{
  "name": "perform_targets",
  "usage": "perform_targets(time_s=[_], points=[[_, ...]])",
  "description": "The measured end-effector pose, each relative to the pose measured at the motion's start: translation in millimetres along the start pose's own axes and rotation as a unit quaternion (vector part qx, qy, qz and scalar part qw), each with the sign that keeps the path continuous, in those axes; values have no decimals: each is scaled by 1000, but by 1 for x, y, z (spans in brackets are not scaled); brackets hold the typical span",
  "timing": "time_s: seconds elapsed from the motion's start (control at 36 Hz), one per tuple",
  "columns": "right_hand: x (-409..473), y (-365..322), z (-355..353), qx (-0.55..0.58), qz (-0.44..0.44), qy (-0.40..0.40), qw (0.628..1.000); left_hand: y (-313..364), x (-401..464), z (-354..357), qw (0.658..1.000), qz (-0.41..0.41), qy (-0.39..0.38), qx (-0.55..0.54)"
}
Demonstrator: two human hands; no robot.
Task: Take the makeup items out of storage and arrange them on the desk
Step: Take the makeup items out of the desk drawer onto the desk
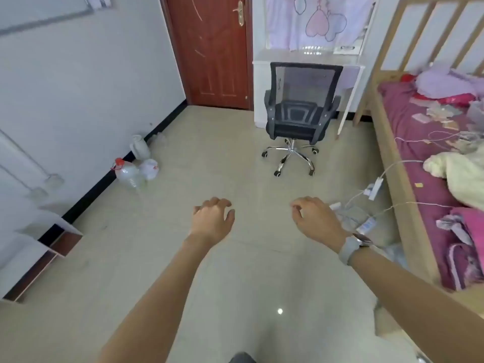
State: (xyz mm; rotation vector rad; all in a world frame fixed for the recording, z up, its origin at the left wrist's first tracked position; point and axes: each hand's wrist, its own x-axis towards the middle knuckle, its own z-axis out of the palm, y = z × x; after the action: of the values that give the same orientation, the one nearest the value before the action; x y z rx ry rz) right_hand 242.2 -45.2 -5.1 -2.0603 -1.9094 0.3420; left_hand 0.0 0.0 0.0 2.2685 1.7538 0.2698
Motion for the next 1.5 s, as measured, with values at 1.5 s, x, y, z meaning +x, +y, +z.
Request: perform_targets(time_s=[1.5], points=[[1118, 17, 151, -25, -44, -173, 984, -220, 1039, 28, 981, -180, -63, -34]])
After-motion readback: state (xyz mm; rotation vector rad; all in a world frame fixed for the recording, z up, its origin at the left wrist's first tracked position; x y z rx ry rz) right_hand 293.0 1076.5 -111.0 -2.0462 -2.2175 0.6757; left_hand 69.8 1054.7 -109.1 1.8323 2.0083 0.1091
